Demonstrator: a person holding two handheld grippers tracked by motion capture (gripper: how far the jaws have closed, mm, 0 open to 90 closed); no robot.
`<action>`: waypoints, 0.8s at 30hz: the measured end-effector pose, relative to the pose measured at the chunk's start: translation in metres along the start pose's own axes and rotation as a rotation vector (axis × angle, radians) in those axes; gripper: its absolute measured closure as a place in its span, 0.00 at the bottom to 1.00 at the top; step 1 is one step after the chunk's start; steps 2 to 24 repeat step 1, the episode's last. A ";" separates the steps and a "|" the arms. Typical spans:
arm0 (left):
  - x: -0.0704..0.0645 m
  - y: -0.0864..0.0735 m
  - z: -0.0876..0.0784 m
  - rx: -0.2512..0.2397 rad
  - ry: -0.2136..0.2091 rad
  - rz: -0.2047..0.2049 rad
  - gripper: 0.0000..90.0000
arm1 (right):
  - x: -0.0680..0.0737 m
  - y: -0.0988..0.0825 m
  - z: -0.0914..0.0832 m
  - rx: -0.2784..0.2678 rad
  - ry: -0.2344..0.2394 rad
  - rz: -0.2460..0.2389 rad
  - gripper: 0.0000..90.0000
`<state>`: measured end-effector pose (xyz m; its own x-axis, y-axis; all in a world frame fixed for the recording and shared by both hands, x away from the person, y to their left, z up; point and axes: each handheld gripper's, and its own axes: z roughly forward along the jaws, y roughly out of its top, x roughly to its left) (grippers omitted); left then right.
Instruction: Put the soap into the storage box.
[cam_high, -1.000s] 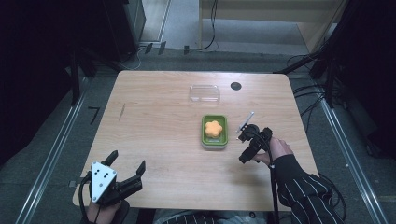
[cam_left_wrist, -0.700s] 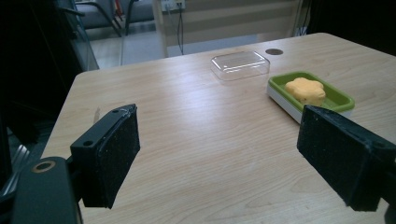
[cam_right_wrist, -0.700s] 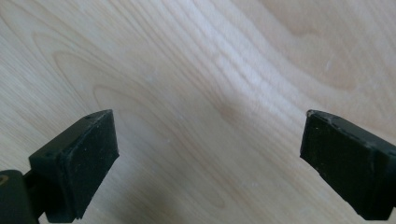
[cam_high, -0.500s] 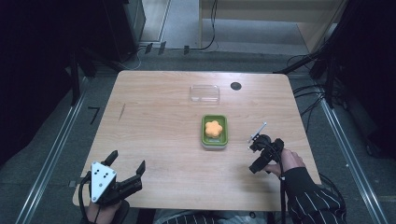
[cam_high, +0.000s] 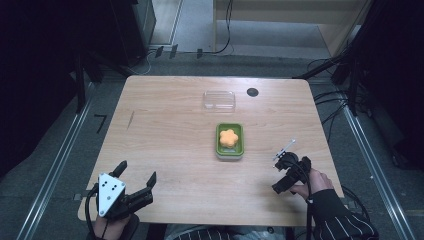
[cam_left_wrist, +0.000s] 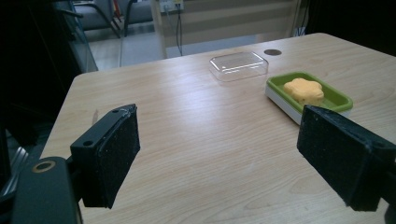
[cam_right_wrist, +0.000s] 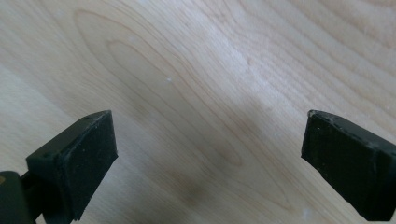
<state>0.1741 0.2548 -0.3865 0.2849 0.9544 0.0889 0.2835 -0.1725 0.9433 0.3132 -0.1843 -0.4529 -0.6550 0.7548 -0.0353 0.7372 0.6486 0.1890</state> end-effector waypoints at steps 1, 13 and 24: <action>0.000 0.000 0.000 0.000 0.000 0.001 0.15 | -0.001 -0.001 -0.004 -0.038 0.018 0.008 0.04; 0.000 0.000 0.000 0.000 0.000 0.001 0.15 | -0.001 -0.001 -0.004 -0.038 0.018 0.008 0.04; 0.000 0.000 0.000 0.000 0.000 0.001 0.15 | -0.001 -0.001 -0.004 -0.038 0.018 0.008 0.04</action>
